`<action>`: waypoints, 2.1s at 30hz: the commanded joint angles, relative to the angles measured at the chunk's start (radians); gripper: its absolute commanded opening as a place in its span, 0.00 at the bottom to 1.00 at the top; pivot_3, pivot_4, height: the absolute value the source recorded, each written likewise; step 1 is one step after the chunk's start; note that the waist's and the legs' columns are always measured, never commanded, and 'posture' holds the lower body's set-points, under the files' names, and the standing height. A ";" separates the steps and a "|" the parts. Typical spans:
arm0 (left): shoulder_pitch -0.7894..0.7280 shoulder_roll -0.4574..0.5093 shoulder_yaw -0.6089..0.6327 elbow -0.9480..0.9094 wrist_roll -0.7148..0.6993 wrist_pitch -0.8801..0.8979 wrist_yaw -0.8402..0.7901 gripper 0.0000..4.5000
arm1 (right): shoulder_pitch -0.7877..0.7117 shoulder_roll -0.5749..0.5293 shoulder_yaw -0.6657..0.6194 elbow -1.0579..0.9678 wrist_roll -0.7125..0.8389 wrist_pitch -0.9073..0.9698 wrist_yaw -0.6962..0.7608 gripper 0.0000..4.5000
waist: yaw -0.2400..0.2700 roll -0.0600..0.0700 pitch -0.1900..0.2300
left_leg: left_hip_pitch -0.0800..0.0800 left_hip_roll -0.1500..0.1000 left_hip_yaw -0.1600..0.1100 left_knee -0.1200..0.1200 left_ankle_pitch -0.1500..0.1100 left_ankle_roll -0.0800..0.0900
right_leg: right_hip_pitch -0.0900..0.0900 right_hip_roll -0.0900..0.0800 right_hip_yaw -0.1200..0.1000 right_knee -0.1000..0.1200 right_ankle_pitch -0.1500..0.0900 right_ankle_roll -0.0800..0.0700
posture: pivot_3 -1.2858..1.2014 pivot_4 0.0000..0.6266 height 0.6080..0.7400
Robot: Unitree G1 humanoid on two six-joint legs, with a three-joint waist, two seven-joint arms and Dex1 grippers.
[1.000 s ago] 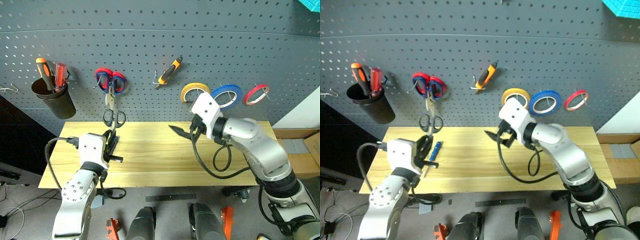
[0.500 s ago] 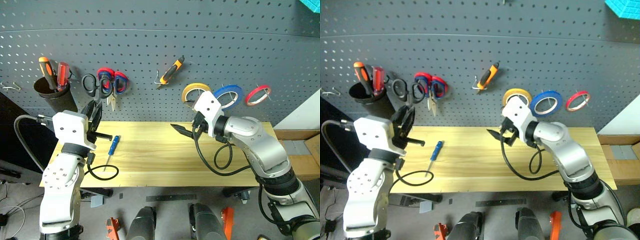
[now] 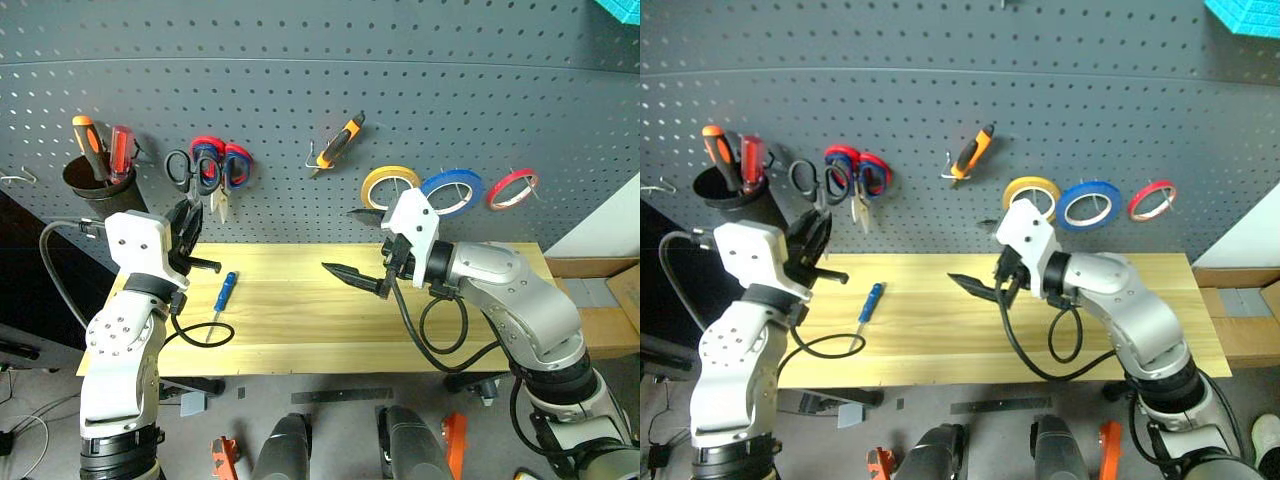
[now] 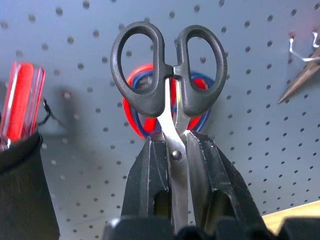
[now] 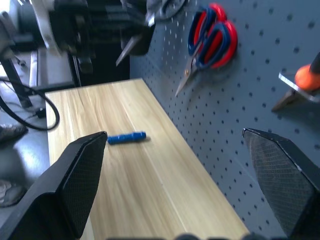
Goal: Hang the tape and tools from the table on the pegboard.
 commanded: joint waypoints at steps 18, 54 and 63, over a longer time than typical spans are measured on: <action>-0.061 0.024 -0.023 0.068 0.029 -0.010 -0.008 0.04 | -0.021 0.029 0.005 -0.027 -0.001 -0.071 -0.002 1.00 | -0.001 0.000 0.000 | 0.000 0.000 0.000 0.000 0.000 0.000 | 0.000 0.000 0.000 0.001 0.000 0.000 | 0.51 0.30 1.00; -0.147 0.117 -0.091 0.598 0.041 0.389 -0.081 0.99 | 0.058 0.172 0.157 -0.020 -0.020 0.139 -0.199 1.00 | -0.013 0.000 0.000 | 0.002 0.000 -0.001 0.001 -0.001 0.002 | 0.000 0.000 0.000 0.004 0.000 0.000 | 0.50 0.36 1.00; -0.323 0.105 -0.168 0.930 0.087 0.307 -0.130 0.99 | 0.040 0.168 0.214 -0.018 -0.049 0.141 -0.188 1.00 | -0.029 0.000 0.000 | 0.002 0.000 -0.001 0.001 -0.001 0.002 | 0.000 0.000 0.000 0.003 0.000 0.000 | 0.49 0.39 1.00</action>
